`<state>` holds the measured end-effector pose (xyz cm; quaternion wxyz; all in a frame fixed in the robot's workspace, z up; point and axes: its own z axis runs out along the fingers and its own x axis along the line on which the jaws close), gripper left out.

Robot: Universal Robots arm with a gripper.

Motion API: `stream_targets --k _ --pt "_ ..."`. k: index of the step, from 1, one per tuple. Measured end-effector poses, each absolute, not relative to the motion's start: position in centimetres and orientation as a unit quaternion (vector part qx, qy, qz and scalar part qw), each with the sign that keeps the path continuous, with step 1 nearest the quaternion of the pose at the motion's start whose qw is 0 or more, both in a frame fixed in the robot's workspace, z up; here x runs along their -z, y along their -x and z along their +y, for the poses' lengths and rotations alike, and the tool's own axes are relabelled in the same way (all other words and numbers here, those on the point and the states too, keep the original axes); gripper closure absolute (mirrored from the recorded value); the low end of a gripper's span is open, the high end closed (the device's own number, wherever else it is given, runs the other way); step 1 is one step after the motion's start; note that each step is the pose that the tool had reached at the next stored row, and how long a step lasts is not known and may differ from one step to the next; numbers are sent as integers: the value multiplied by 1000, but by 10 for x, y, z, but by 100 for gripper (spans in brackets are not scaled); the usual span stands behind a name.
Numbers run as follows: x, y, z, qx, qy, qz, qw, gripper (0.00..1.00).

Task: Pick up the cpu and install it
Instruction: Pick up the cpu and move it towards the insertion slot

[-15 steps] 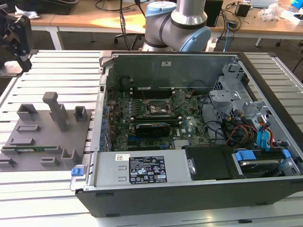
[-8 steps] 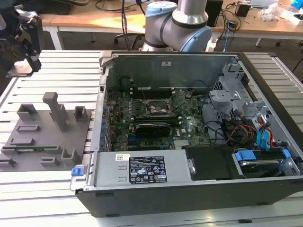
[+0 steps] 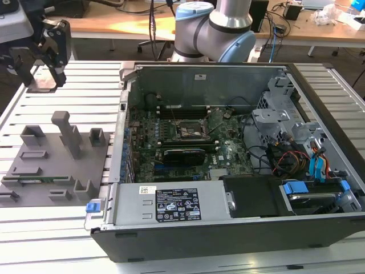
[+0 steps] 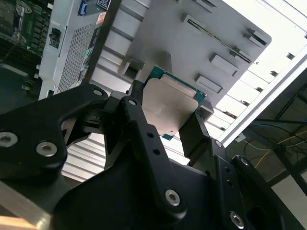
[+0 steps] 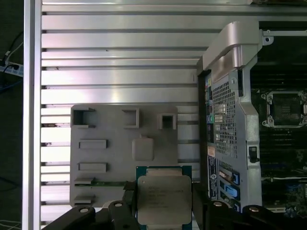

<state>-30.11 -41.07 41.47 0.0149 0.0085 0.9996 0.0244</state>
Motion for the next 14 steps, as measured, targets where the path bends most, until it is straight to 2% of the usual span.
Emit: stream_targets --k 14 --pt "-414 233 -411 -24 -8 1000 14 45"
